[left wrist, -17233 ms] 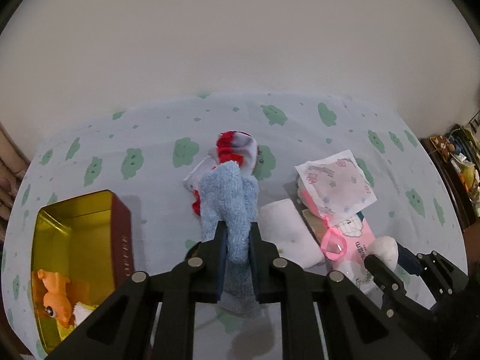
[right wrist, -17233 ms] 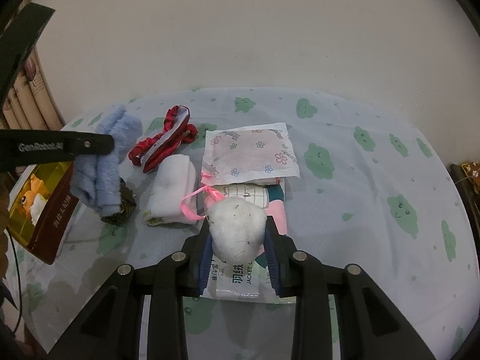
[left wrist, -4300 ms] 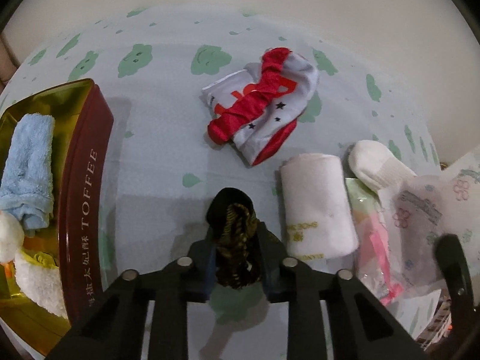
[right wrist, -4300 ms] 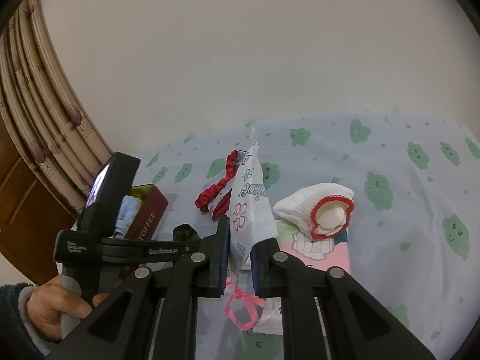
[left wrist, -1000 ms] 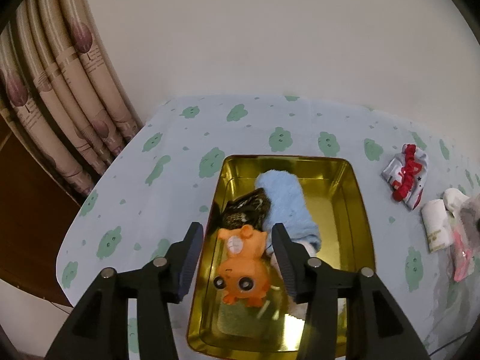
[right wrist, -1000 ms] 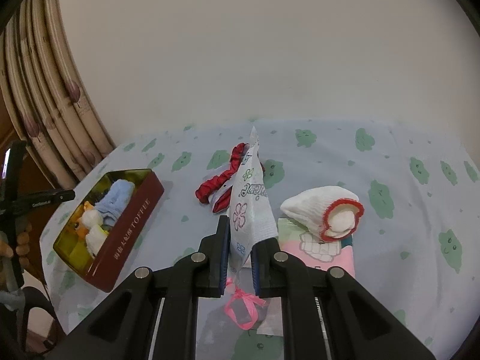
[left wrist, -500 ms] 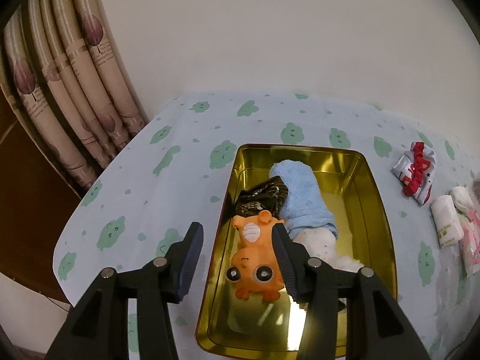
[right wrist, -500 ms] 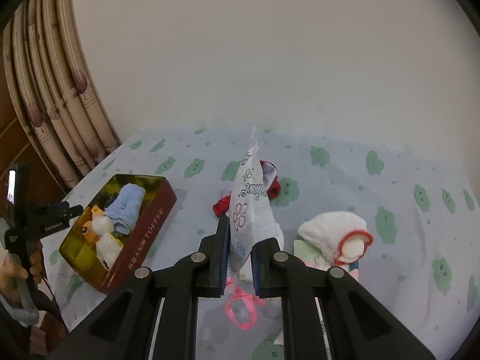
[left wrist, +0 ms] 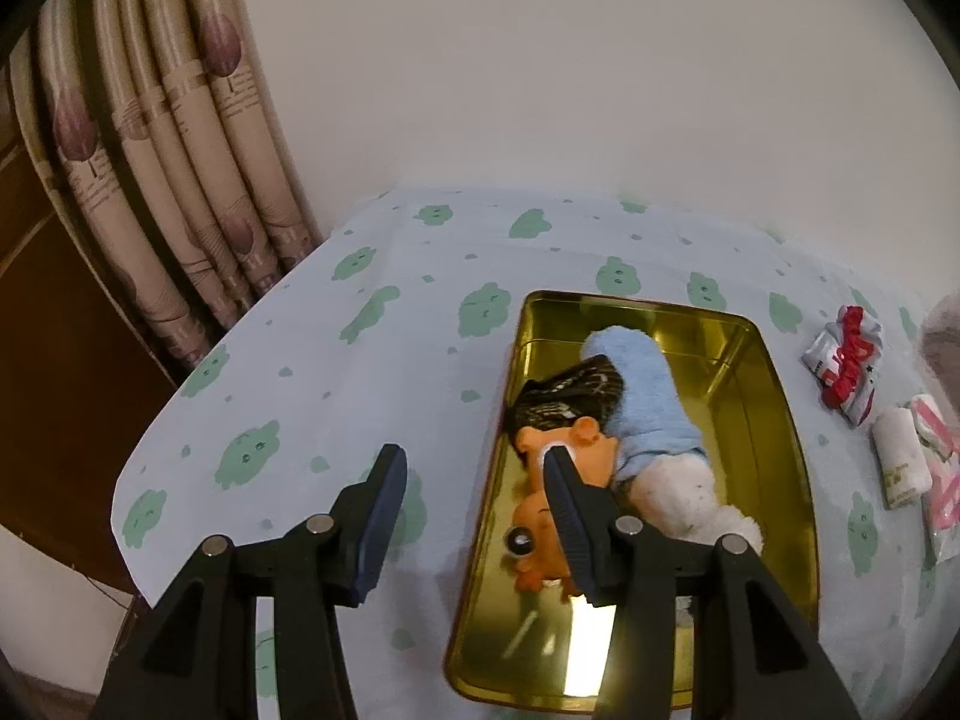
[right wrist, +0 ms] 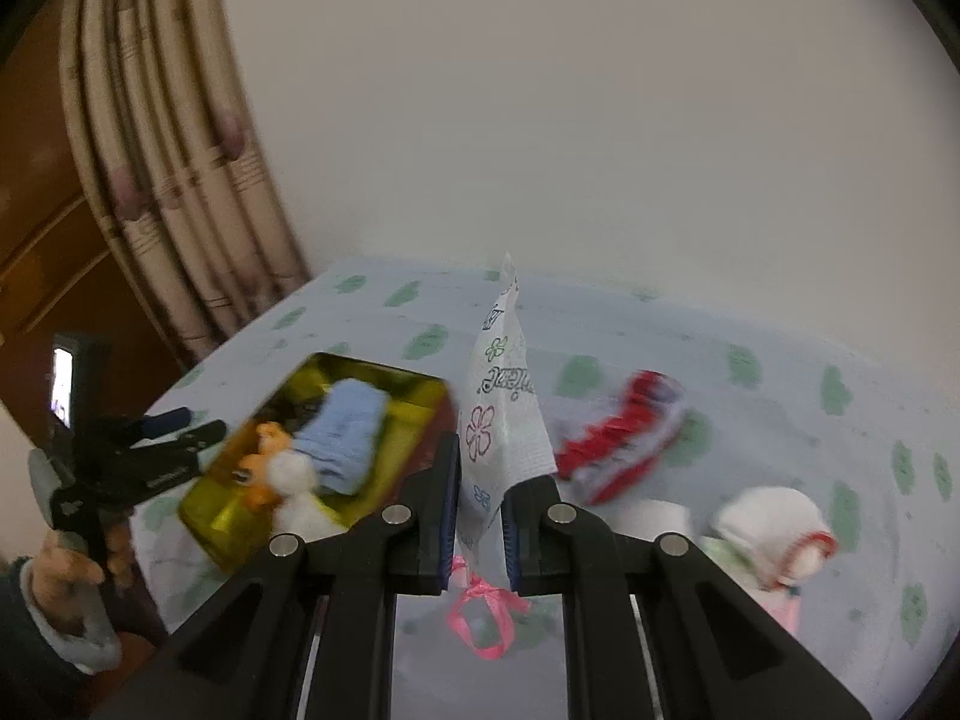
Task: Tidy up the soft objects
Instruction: 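Carry the wipes packet into the gold tin and open the right gripper, then grasp the white sock with red trim with the right gripper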
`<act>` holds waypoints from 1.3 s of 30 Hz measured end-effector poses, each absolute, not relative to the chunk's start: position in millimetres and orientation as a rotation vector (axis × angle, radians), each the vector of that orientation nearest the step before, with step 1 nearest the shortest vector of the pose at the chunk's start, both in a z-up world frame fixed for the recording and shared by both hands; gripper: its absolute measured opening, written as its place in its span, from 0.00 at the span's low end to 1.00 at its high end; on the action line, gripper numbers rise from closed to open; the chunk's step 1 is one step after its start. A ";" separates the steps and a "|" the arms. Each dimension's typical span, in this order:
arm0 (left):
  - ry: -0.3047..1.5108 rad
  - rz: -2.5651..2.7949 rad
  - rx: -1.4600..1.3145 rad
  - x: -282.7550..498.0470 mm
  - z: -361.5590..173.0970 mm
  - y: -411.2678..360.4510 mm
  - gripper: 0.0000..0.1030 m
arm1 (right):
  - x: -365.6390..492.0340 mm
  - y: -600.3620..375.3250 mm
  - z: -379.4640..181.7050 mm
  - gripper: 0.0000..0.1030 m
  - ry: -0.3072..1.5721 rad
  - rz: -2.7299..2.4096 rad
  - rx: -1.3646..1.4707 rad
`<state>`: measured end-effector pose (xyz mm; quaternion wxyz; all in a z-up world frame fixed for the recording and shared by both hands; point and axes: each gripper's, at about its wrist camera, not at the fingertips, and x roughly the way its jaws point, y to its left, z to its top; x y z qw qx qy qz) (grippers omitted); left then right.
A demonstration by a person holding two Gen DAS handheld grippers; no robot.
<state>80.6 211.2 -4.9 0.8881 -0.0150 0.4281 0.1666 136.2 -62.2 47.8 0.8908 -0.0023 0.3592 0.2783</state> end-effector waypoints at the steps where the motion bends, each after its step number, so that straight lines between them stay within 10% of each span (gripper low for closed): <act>1: 0.890 0.351 -0.033 78.9 -5.1 213.5 0.47 | 136.2 -53.1 48.0 0.11 0.745 0.594 -0.009; 30: 0.880 0.422 -0.073 69.8 -15.7 238.8 0.47 | 148.2 43.1 -6.3 0.15 0.896 0.714 -0.028; 39: 0.876 0.409 -0.031 70.4 -16.9 228.9 0.47 | 147.5 -43.9 -0.5 0.33 0.862 0.524 0.016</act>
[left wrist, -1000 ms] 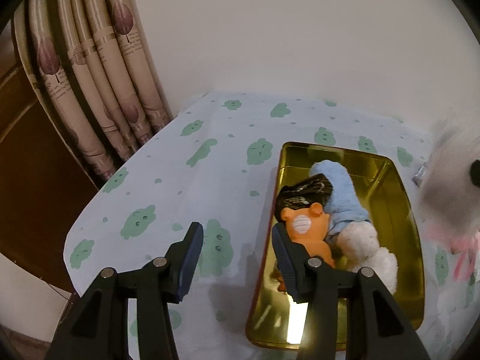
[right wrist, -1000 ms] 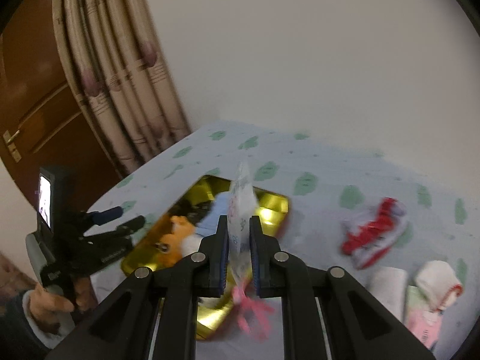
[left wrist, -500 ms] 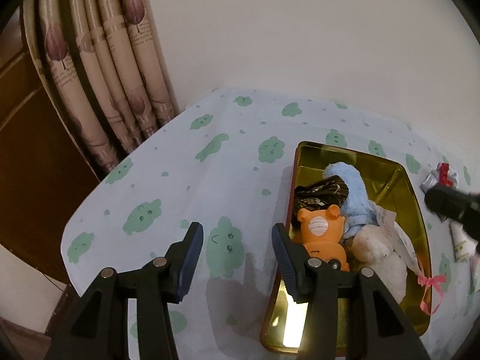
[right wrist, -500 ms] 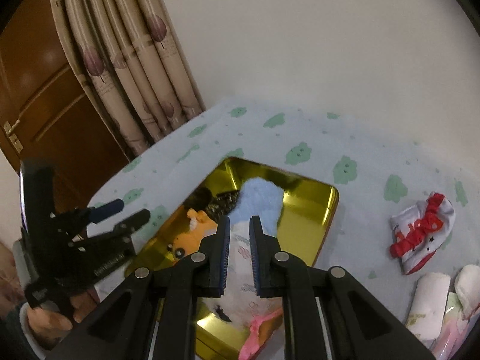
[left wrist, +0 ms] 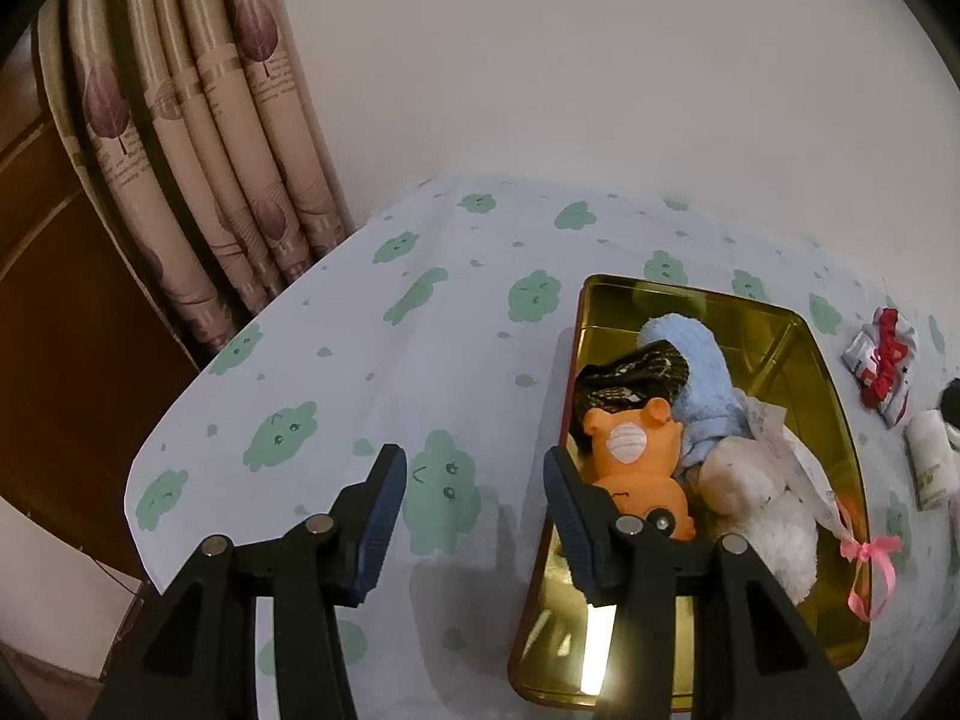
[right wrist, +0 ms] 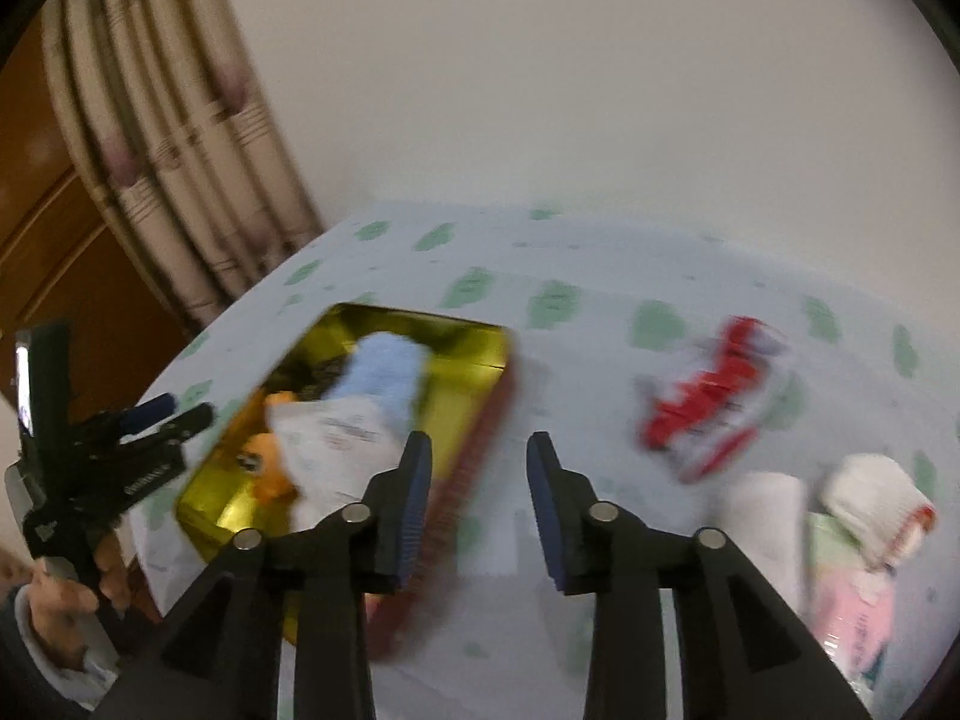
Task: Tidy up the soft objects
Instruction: 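Grasp the white sock with red trim with the right gripper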
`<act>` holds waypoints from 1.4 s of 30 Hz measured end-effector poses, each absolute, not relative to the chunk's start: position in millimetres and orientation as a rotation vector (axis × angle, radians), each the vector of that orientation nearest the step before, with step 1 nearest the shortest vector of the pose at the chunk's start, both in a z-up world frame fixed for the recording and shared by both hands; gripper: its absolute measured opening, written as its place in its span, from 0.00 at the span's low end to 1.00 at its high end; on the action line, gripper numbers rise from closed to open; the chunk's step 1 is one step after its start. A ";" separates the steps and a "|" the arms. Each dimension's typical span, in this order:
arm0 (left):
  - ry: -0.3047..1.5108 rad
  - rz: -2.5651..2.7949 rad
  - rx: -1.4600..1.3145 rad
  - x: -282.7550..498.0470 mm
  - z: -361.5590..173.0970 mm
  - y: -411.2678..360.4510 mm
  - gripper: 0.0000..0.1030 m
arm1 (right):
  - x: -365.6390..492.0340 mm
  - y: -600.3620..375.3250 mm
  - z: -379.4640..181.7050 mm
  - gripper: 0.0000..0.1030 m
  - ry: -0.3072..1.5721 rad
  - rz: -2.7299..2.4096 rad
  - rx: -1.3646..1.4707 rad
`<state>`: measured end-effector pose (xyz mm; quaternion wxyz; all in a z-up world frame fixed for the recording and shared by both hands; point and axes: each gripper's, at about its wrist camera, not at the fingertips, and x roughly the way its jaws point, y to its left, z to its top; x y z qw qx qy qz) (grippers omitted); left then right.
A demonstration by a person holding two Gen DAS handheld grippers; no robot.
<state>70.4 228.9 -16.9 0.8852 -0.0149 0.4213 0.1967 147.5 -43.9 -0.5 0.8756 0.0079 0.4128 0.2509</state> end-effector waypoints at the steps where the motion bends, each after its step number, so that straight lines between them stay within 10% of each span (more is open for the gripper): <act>1: 0.872 0.408 -0.027 70.0 -16.0 227.8 0.47 | 148.7 -56.8 -1.2 0.36 0.861 0.493 0.020; 8: 0.862 0.399 -0.011 71.3 -11.4 222.1 0.47 | 163.2 -153.9 -10.7 0.66 0.871 0.248 0.019; 25: 0.895 0.142 0.082 106.9 19.4 108.1 0.47 | 227.0 -221.4 -74.3 0.76 0.998 0.127 0.039; 34: 1.019 -0.103 0.070 140.0 -2.2 8.0 0.48 | 223.3 -238.0 -80.3 0.19 0.965 0.152 0.078; 42: 1.106 -0.231 0.024 170.5 -23.3 -59.0 0.48 | 193.6 -282.4 -63.9 0.18 0.872 0.039 0.060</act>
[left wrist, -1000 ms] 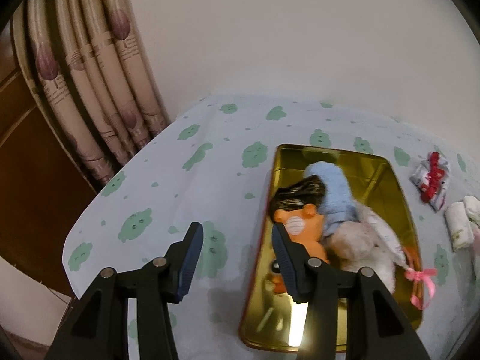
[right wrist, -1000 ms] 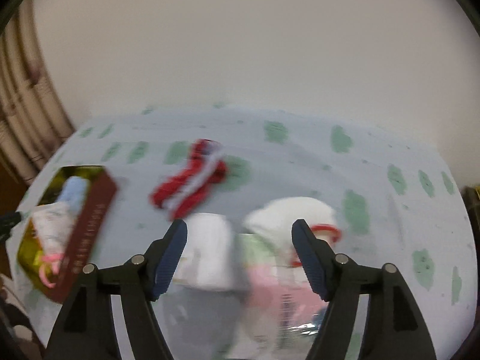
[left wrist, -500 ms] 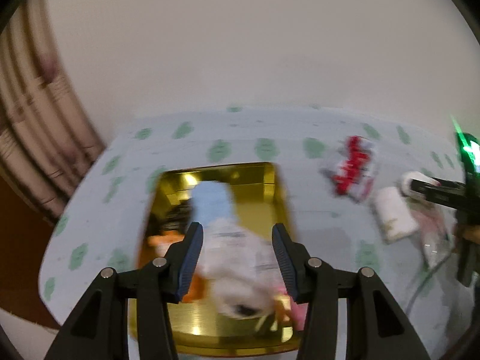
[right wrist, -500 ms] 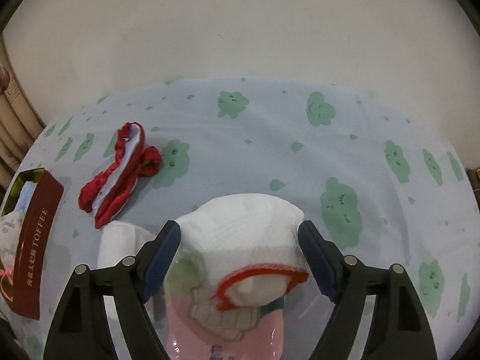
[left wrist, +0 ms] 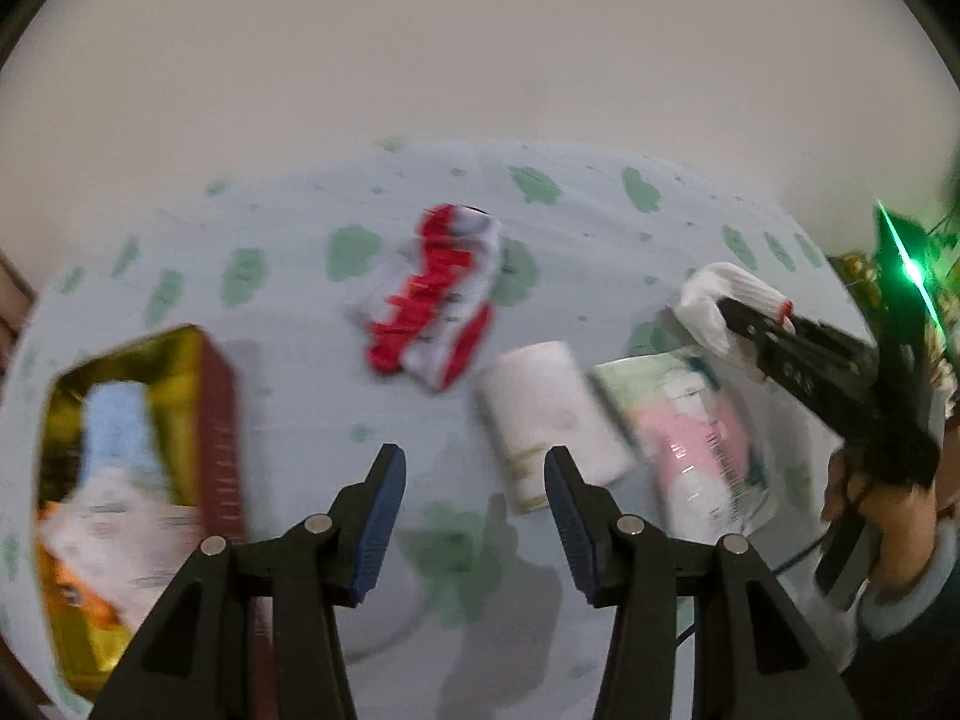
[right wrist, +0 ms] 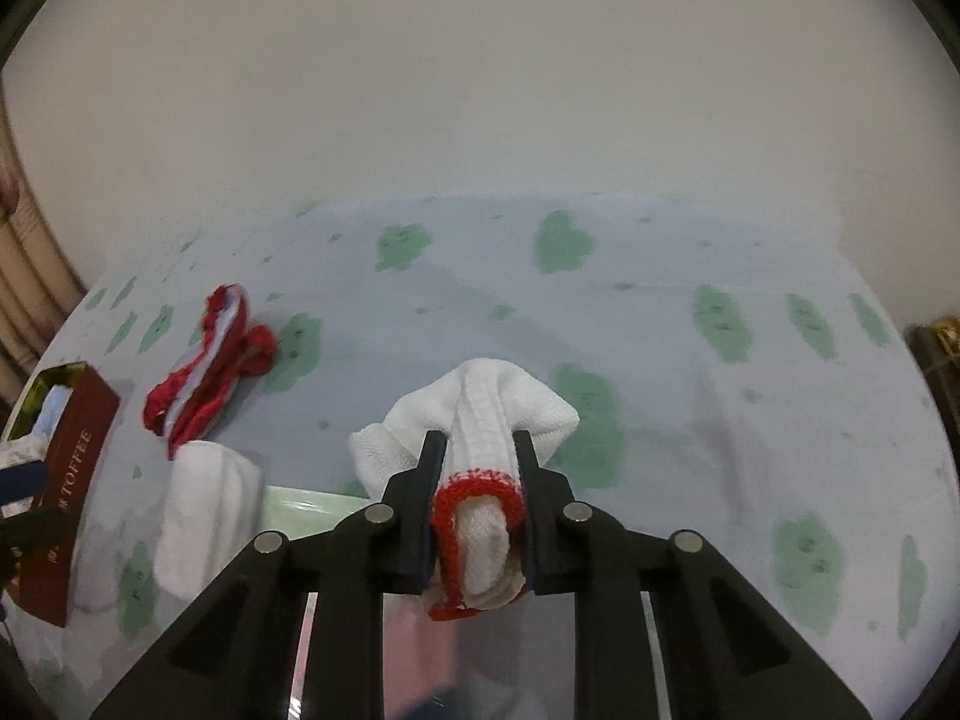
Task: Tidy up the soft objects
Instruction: 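Grasp the white sock with red trim with the right gripper, then grasp the white rolled sock with the left gripper while the right holds the red-trimmed sock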
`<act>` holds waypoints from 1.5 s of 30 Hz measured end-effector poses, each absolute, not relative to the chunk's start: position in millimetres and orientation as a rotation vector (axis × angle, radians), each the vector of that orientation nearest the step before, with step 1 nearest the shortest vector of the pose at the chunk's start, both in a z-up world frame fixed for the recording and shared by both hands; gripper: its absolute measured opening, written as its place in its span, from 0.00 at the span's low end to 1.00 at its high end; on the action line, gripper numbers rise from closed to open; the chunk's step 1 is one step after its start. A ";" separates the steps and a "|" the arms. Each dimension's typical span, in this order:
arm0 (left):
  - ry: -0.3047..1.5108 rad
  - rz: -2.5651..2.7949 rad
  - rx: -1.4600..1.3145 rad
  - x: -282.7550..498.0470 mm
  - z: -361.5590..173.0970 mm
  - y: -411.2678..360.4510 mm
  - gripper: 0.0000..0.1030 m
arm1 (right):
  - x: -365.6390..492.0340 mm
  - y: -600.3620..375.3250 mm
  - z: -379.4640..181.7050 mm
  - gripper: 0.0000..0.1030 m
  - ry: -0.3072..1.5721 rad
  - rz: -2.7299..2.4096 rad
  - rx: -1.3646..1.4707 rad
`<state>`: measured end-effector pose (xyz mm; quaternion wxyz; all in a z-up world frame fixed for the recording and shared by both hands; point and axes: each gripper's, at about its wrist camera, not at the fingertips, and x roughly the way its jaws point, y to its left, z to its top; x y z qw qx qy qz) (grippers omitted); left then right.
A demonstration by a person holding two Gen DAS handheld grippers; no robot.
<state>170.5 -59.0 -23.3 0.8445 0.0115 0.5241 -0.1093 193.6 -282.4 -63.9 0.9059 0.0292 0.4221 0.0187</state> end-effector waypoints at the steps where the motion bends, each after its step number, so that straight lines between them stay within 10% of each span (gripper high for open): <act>1: 1.114 -0.236 0.004 173.7 -26.0 -62.3 0.48 | 189.1 -288.1 -63.4 0.18 0.865 0.017 0.043; 29: 1.149 -0.183 0.014 202.7 -89.9 -100.7 0.54 | 174.8 -315.3 -95.6 0.29 0.894 0.013 0.089; 34: 1.152 -0.222 -0.002 199.0 -83.4 -98.8 0.32 | 175.2 -322.4 -97.6 0.32 0.900 0.028 0.155; 45: 1.042 -0.242 0.060 173.0 -36.6 -90.3 0.31 | 175.5 -320.0 -98.8 0.39 0.913 0.012 0.176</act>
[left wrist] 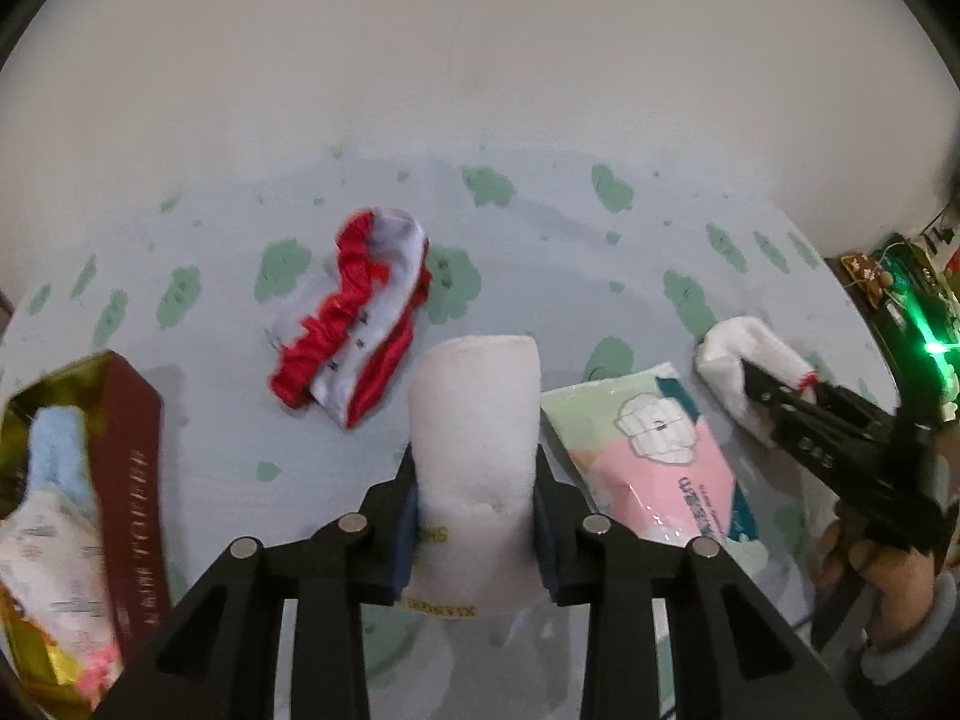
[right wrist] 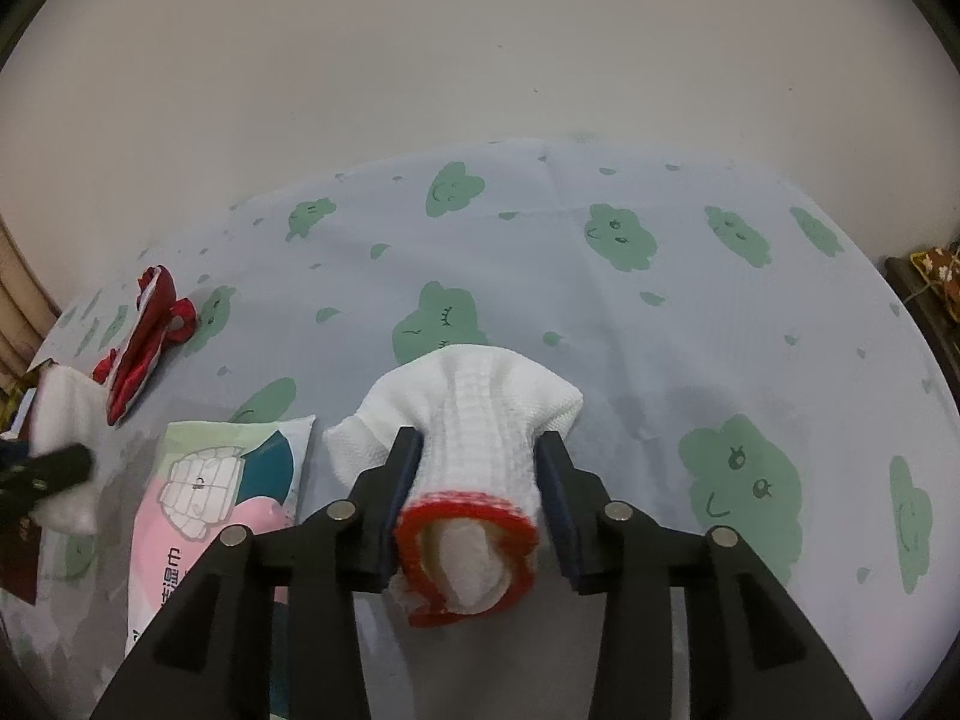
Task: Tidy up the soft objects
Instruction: 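Grasp the white rolled sock with the left gripper while the right holds the red-trimmed sock, then carry the white rolled sock over the gold tin and open the left gripper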
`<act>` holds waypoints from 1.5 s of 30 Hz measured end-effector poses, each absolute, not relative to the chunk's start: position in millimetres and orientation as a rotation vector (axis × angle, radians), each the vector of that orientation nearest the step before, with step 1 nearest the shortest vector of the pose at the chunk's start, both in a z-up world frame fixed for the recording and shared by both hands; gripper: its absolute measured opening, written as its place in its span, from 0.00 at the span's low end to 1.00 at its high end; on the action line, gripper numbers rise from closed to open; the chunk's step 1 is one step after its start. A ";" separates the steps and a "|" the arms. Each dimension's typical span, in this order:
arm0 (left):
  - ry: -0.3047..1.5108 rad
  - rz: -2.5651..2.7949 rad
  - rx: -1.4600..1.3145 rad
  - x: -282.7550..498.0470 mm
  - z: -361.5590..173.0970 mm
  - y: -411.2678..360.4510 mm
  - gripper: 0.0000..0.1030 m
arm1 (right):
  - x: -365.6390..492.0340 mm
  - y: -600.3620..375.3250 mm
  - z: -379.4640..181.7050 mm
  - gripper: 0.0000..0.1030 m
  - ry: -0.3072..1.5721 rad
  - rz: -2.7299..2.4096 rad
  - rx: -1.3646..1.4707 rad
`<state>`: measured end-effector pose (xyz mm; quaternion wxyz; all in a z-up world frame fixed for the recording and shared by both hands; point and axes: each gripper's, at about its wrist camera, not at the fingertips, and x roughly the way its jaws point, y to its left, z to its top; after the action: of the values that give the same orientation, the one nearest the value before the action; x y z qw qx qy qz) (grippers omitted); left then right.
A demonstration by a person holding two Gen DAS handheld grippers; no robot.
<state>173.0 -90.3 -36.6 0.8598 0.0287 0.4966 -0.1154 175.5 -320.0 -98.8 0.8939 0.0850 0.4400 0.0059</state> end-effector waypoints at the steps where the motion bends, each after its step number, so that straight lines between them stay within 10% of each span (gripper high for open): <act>1: 1.034 -0.239 0.064 170.3 -30.9 -87.7 0.31 | 175.1 -321.3 -99.0 0.39 0.912 0.020 0.193; 10: 0.990 -0.123 0.086 155.3 3.8 -34.9 0.31 | 175.1 -318.0 -96.2 0.26 0.899 0.017 0.117; 45: 1.057 0.225 0.000 189.9 10.2 157.0 0.33 | 175.0 -318.8 -96.7 0.27 0.901 0.022 0.125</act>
<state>189.9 157.0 10.2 0.8575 -0.0001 0.5033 0.1069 175.0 -318.8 -96.7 0.8984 0.0601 0.4350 0.0107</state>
